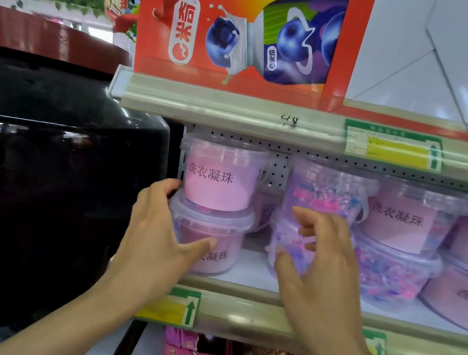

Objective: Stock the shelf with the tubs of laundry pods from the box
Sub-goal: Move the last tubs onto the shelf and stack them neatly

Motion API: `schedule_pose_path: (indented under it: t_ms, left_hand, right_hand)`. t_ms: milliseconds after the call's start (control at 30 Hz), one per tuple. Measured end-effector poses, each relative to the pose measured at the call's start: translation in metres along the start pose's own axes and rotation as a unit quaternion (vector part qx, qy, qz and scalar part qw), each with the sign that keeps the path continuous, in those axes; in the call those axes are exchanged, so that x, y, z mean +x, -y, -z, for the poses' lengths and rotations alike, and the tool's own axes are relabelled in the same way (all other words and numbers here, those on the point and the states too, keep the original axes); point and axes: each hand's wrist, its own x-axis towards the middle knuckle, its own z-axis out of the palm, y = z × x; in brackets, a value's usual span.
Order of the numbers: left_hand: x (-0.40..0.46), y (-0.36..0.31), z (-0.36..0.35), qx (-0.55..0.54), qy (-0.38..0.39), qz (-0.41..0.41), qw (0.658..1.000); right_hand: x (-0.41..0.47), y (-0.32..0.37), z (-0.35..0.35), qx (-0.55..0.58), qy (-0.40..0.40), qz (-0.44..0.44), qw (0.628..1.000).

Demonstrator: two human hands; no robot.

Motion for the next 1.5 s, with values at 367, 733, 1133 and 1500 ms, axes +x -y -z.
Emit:
schedule_pose_path:
  t_ms: [367, 733, 1133, 1500]
  left_hand:
    - [-0.022, -0.026, -0.011, 0.083, -0.014, -0.295, 0.952]
    - [-0.031, -0.050, -0.057, 0.045, 0.154, -0.233, 0.959]
    - [-0.029, -0.070, -0.108, 0.017, 0.078, -0.048, 0.996]
    - [-0.022, -0.094, -0.130, 0.003, 0.022, 0.049, 0.999]
  right_hand:
    - [0.000, -0.044, 0.033, -0.150, 0.010, -0.031, 0.988]
    - [0.008, -0.062, 0.040, -0.144, 0.028, 0.036, 0.989]
    - [-0.004, -0.120, 0.096, -0.081, -0.079, 0.031, 0.993]
    - [-0.008, -0.200, 0.142, -0.197, -0.117, -0.079, 0.970]
